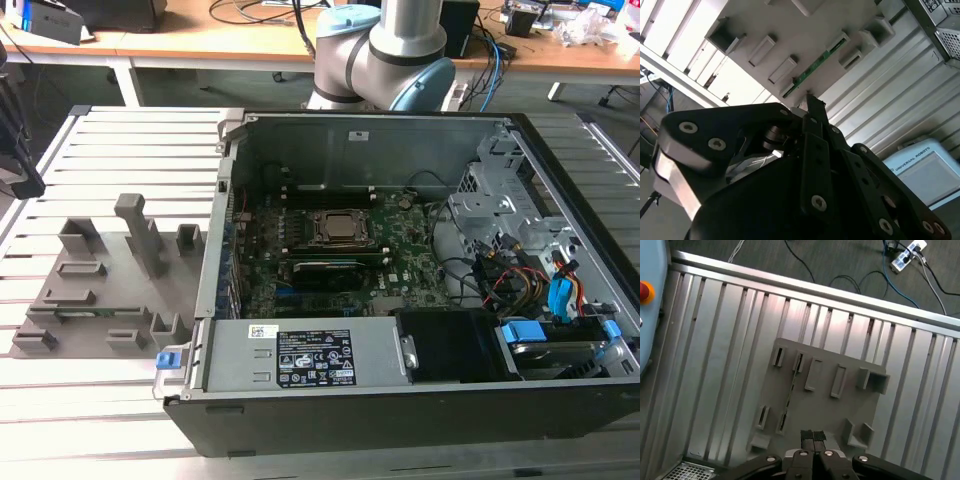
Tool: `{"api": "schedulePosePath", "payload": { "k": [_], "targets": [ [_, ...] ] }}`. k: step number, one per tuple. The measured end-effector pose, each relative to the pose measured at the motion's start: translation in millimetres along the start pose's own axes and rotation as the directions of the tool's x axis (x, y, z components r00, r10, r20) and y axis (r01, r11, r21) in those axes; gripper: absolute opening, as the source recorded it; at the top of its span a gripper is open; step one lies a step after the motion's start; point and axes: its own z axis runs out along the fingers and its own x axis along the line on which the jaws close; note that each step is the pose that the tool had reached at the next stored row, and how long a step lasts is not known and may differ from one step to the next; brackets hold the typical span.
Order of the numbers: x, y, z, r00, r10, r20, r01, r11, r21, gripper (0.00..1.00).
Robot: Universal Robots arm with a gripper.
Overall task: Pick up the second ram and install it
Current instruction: 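Pick up the second ram and move it above second insertion slot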
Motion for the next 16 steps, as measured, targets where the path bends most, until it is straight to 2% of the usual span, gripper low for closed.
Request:
{"api": "schedulePosePath", "payload": {
  "k": [8, 16],
  "targets": [
    [0.0, 0.0, 0.0, 0.9962, 0.087, 0.0008, -0.087, 0.9962, -0.0008, 0.11],
    [0.0, 0.0, 0.2, 0.9868, 0.162, 0.0015, -0.162, 0.9868, -0.0014, 0.11]
  ]
}}
